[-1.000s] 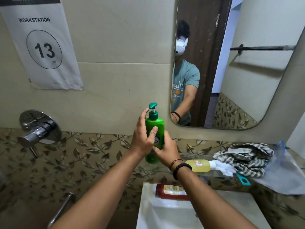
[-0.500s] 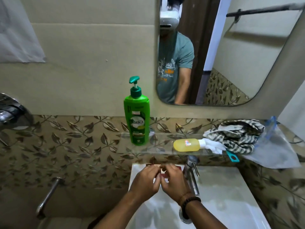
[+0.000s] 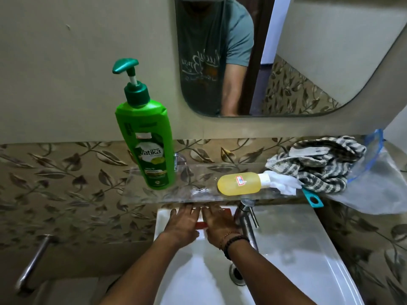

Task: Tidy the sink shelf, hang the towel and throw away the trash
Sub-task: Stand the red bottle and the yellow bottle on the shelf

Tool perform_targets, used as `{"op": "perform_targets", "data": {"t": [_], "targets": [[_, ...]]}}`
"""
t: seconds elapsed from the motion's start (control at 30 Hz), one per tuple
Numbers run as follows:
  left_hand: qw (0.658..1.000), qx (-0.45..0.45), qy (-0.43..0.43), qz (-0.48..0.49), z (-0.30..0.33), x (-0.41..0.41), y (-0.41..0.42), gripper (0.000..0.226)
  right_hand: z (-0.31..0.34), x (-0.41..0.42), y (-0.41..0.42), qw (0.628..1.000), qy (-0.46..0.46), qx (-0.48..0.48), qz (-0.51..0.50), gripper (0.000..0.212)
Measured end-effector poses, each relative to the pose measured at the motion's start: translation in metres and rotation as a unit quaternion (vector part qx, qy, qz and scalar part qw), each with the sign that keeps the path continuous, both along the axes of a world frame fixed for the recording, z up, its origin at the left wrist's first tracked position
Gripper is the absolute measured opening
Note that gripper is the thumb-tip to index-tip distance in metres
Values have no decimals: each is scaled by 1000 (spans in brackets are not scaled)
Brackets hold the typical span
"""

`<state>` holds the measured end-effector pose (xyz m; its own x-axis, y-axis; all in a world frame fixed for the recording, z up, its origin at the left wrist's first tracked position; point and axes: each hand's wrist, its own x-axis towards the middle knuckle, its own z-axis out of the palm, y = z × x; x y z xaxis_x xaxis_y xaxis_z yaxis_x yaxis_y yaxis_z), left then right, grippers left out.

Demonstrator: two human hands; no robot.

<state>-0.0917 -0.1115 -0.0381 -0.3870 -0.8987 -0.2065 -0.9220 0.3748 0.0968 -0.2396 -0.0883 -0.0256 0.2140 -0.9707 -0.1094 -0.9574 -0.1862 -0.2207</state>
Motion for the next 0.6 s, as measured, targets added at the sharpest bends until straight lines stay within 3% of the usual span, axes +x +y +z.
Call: {"op": "perform_targets", "data": {"t": [0.2,0.3,0.37,0.47,0.6], "targets": [[1000,-4,6,-27,-4,11,10,60,-19,3,2,995,75,-54,42,46],[998,-18,49,-40,5,18,22,46,-20,0,11,995,53,-70,45,31],[994,-27,86,-54,19,24,29,45,-18,-2,18,996,22,-76,44,33],[963,-64,258,-51,48,37,43,40,-6,-6,39,988,-123,-84,32,29],[889,-162,427,-15,96,44,76,53,39,-7,72,933,-350,-88,12,35]]}}
